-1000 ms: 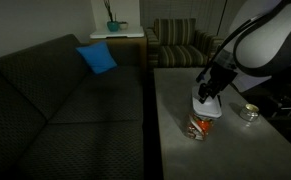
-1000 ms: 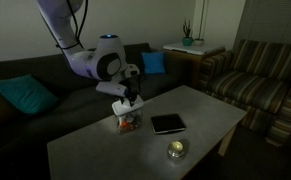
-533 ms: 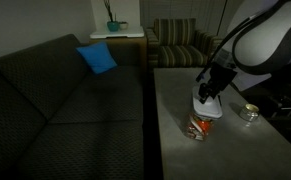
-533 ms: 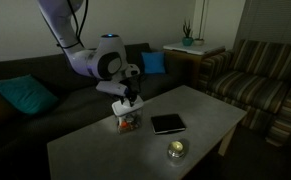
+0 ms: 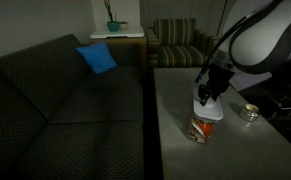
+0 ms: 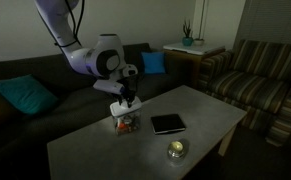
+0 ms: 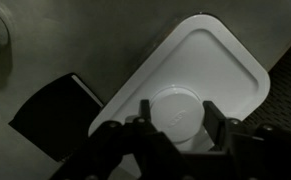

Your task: Place the lid on the clear container and push the button

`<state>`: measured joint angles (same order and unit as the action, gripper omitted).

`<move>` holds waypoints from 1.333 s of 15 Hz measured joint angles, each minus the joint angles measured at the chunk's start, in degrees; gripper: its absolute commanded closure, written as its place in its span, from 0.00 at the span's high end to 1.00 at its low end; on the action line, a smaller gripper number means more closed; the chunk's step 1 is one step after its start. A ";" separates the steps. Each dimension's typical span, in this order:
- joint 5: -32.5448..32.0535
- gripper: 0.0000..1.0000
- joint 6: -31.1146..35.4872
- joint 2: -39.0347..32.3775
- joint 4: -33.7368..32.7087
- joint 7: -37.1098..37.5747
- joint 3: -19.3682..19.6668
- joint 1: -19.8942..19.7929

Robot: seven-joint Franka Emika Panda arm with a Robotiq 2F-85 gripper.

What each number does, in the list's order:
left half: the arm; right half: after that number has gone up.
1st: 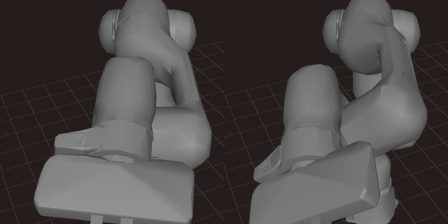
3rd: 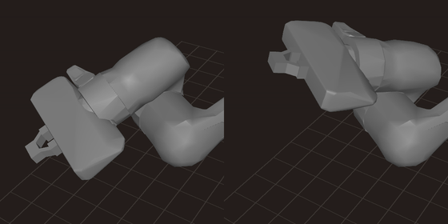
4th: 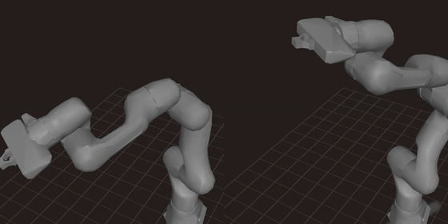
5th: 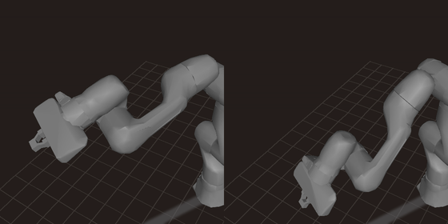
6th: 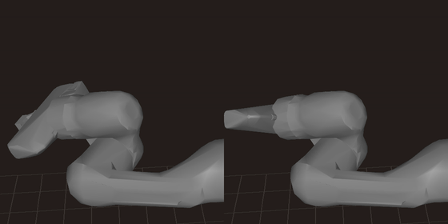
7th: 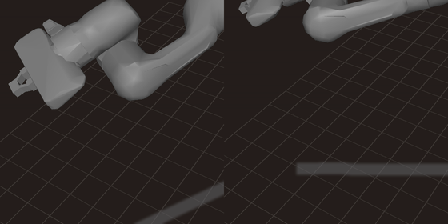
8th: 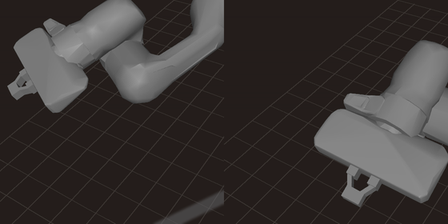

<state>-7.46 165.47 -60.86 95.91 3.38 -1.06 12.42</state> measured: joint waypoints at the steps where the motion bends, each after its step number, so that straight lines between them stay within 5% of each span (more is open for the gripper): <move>1: 0.01 0.29 -1.02 0.18 -0.01 0.23 -0.03 0.16; 11: 4.39 0.29 -13.16 0.53 -0.97 0.52 -2.45 -0.92; 12: 4.50 0.38 -13.32 0.52 -1.02 0.52 -2.51 -0.99; 14: 4.51 0.80 -13.32 0.52 -1.03 0.52 -2.54 -1.02; 17: 4.51 0.99 -12.92 0.33 -0.92 0.52 -2.88 -1.00; 20: 4.51 1.00 -12.03 0.06 -0.37 0.31 -3.27 -0.99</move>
<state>-2.95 153.44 -60.79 95.53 3.69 -4.33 11.43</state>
